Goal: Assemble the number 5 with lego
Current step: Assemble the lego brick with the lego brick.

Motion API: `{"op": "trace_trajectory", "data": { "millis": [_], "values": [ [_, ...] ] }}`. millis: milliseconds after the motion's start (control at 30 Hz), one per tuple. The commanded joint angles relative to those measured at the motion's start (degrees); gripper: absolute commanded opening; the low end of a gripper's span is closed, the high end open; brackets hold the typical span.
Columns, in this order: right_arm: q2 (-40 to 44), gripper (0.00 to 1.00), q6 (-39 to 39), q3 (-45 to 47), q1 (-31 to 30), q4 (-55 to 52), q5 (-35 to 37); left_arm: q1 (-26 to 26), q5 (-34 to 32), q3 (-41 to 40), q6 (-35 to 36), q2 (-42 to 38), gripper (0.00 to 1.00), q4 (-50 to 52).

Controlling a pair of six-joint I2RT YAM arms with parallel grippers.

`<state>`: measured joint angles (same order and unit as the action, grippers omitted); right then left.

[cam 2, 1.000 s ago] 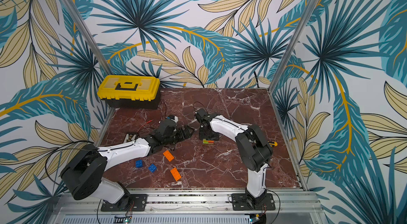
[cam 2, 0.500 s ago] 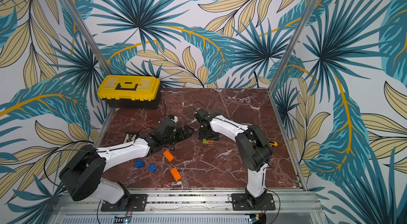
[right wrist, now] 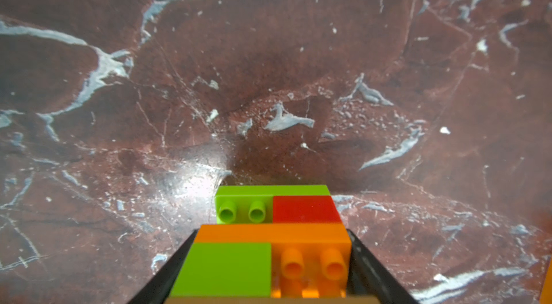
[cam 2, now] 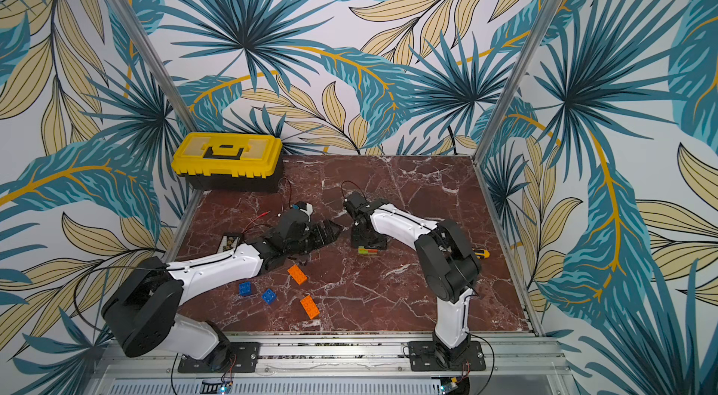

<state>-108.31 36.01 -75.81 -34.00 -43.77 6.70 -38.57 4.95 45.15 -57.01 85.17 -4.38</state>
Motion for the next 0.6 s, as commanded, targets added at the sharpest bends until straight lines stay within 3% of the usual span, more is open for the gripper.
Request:
{"op": "trace_trajectory", "data": {
  "millis": [0,567],
  "values": [
    [1.07,0.73,0.16,0.97,0.07,-1.92,-0.29,0.16,-0.43,-1.12,0.32,-0.99,1.00,0.34],
    [5.11,0.86,-0.26,1.63,0.04,-0.89,-1.98,0.22,0.06,-1.20,0.79,-0.88,1.00,0.08]
  ]
}}
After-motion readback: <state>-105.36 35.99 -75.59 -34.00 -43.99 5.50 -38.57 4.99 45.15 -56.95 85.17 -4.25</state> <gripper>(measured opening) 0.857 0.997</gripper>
